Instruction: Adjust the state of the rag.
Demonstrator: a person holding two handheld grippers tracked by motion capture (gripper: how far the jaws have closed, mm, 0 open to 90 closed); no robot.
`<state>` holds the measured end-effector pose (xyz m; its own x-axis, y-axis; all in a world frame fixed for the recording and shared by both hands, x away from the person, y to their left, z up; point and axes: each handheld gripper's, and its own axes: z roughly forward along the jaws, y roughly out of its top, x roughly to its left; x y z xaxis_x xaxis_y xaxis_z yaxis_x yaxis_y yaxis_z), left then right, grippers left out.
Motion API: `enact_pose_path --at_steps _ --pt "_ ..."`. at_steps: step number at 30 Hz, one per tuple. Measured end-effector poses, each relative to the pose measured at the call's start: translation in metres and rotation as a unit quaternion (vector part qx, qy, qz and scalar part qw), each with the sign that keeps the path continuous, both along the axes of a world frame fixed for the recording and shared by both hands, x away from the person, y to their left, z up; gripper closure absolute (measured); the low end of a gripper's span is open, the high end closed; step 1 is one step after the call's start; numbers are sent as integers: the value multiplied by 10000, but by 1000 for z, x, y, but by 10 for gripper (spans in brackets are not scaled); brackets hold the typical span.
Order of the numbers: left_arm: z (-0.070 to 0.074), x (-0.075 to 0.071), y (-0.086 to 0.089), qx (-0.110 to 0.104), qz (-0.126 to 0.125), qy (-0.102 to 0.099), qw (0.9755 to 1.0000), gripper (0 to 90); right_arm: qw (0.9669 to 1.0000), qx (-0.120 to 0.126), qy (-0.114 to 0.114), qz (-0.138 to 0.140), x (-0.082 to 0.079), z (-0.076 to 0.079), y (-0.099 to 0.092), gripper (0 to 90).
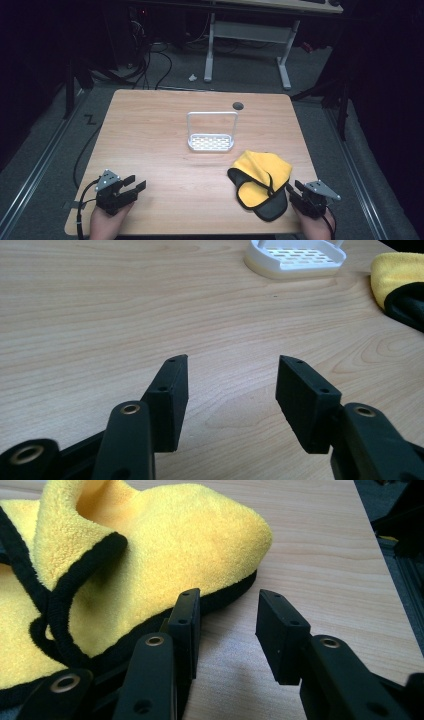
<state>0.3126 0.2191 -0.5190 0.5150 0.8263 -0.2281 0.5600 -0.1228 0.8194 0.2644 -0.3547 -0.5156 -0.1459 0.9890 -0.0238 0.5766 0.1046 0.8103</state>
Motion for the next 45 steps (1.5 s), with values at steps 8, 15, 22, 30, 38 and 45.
enact_pose_path --at_steps 8,15,22,30,38,45 --pt "-3 1 -2 49 -10 41 10000 469 10000 55 -18 5 0 0 -3 645" --pt "-3 0 -2 36 -55 63 10000 464 10000 71 -67 13 1 4 -1 652" --pt "-2 0 0 -20 -13 59 10000 460 9997 70 -240 53 17 18 1 770" --pt "-1 -1 -3 8 -70 25 10000 467 9997 -24 238 32 45 8 1 896" --pt "0 -2 -5 -1 -124 31 9999 468 9970 -177 673 344 55 -9 16 900" --pt "0 -4 -16 53 -299 42 9995 466 9933 -140 723 893 53 -9 56 900"
